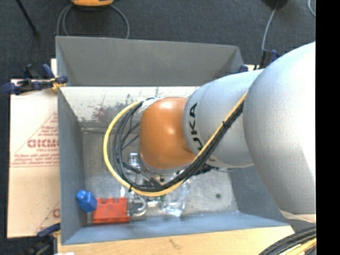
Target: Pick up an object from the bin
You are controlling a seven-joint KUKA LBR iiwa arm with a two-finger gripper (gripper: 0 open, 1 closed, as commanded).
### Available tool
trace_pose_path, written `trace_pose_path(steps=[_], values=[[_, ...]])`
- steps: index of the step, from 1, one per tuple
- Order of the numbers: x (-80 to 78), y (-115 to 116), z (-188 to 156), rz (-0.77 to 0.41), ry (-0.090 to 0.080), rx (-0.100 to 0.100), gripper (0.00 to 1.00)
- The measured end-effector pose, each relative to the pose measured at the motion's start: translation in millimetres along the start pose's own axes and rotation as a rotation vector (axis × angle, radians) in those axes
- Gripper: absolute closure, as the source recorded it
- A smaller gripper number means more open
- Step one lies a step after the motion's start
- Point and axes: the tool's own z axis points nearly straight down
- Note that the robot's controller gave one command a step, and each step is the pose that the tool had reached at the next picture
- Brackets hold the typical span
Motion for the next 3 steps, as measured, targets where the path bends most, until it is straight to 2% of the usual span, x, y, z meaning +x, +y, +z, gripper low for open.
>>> trace_pose_path(steps=[1, 2, 3], values=[[7.2, 15.5, 52.9, -0.175, -0.021, -0.002, 0.00], [10.4, 15.7, 53.7, -0.172, -0.009, -0.001, 1.00], [-6.7, 5.4, -89.0, -0.212, -0.010, 0.000, 1.00]])
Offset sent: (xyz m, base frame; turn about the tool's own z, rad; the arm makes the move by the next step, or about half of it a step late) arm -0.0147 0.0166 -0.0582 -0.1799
